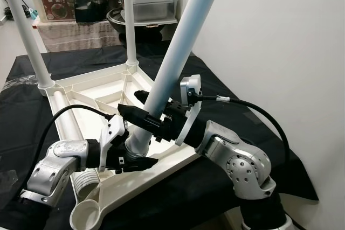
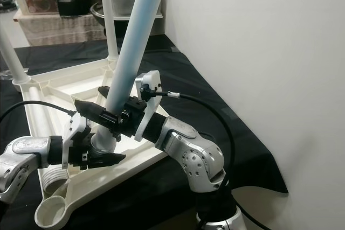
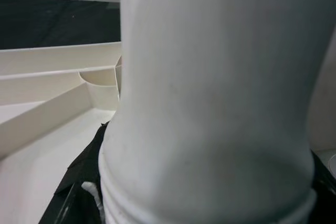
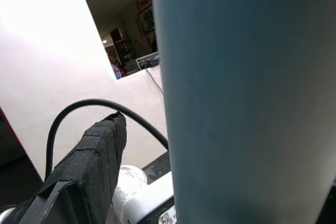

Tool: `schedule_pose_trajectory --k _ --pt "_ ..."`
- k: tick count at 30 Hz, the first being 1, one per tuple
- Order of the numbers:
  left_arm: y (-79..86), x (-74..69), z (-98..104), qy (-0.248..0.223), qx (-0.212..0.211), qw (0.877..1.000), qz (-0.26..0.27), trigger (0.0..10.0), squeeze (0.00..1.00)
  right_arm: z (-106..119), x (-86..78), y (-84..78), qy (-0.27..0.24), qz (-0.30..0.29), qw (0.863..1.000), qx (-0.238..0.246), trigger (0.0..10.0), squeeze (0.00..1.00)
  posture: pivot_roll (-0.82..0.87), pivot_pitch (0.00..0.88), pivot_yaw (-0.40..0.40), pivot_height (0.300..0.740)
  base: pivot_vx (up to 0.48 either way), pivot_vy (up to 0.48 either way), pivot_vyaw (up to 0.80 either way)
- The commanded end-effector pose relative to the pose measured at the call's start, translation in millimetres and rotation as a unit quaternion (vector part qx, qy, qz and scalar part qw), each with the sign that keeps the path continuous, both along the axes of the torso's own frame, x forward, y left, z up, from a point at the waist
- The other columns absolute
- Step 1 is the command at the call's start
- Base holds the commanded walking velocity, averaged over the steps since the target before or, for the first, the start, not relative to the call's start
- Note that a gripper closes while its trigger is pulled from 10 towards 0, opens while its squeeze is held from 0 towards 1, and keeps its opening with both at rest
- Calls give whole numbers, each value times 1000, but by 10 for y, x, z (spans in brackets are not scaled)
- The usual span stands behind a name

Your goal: Building children table

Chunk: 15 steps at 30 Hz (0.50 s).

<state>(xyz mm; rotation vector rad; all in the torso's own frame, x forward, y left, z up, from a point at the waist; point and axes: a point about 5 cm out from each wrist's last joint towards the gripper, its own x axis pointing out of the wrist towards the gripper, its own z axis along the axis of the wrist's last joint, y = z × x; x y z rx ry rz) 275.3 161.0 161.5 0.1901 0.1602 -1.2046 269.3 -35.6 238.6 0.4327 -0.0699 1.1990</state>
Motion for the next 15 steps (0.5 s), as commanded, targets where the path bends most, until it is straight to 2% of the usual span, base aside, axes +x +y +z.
schedule_pose_trajectory --k 1,5,7,8,9,11,15 --pt "-22 -26 -33 5 1 1000 -10 10000 0 11 3 -18 -5 -3 1000 4 10000 0 -21 0 -54 740 0 0 0" --pt "-55 -84 8 13 -11 999 -32 10000 0 30 -38 -80 -18 27 999 23 10000 0 -24 0 -50 740 0 0 0" --pt "-102 -184 43 26 -23 997 -62 10000 0 55 -102 -117 -44 71 996 25 10000 0 -24 0 -51 740 0 0 0" --pt "-117 -269 24 35 -15 996 -85 10000 0 61 -138 -128 -58 95 994 20 10000 0 -19 0 -53 740 0 0 0" --pt "-117 -269 24 35 -15 996 -85 10000 0 61 -138 -128 -58 95 994 20 10000 0 -19 0 -53 740 0 0 0" --pt "-130 -379 2 47 -3 992 -113 10000 0 49 -178 -137 -71 121 990 6 10000 0 -12 0 -56 740 0 0 0" --pt "-138 -452 39 51 -2 990 -130 10000 0 3 -211 -135 -74 147 986 -7 10000 0 -10 0 -58 740 0 0 0"
